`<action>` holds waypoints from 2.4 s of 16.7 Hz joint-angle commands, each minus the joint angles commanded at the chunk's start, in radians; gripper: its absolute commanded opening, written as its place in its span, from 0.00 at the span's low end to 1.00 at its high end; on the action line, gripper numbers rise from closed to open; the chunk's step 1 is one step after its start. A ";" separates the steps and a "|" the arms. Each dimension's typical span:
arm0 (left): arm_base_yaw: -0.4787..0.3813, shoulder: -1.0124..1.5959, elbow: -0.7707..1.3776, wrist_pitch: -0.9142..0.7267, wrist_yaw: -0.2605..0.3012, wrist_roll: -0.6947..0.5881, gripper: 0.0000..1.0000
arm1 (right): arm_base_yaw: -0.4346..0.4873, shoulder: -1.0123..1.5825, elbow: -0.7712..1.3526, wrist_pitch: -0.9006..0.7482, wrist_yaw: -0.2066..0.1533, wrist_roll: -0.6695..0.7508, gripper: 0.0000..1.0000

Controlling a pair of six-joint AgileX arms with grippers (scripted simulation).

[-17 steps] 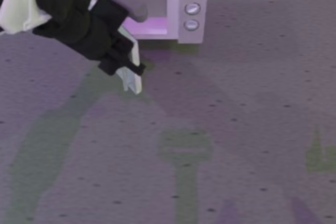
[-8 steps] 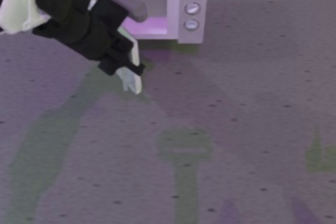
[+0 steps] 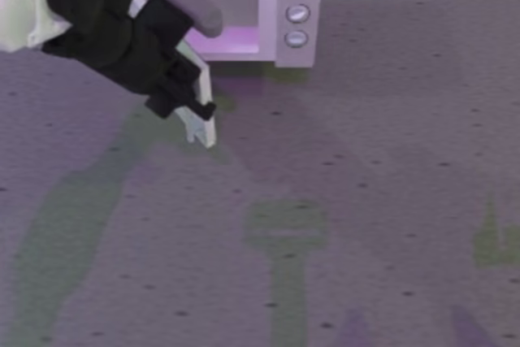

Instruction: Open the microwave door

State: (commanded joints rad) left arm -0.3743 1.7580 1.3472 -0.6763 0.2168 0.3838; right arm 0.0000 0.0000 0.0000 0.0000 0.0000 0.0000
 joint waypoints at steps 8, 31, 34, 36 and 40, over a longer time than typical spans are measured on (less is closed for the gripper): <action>0.056 -0.026 -0.023 -0.030 0.064 0.133 0.00 | 0.000 0.000 0.000 0.000 0.000 0.000 1.00; 0.053 -0.023 -0.026 -0.031 0.067 0.132 0.00 | 0.000 0.000 0.000 0.000 0.000 0.000 1.00; 0.065 -0.024 -0.023 -0.041 0.078 0.166 0.00 | 0.000 0.000 0.000 0.000 0.000 0.000 1.00; 0.085 -0.026 -0.021 -0.058 0.096 0.216 0.00 | 0.000 0.000 0.000 0.000 0.000 0.000 1.00; 0.128 -0.029 -0.022 -0.096 0.142 0.318 0.00 | 0.000 0.000 0.000 0.000 0.000 0.000 1.00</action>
State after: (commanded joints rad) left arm -0.2463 1.7286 1.3255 -0.7726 0.3589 0.7016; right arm 0.0000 0.0000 0.0000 0.0000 0.0000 0.0000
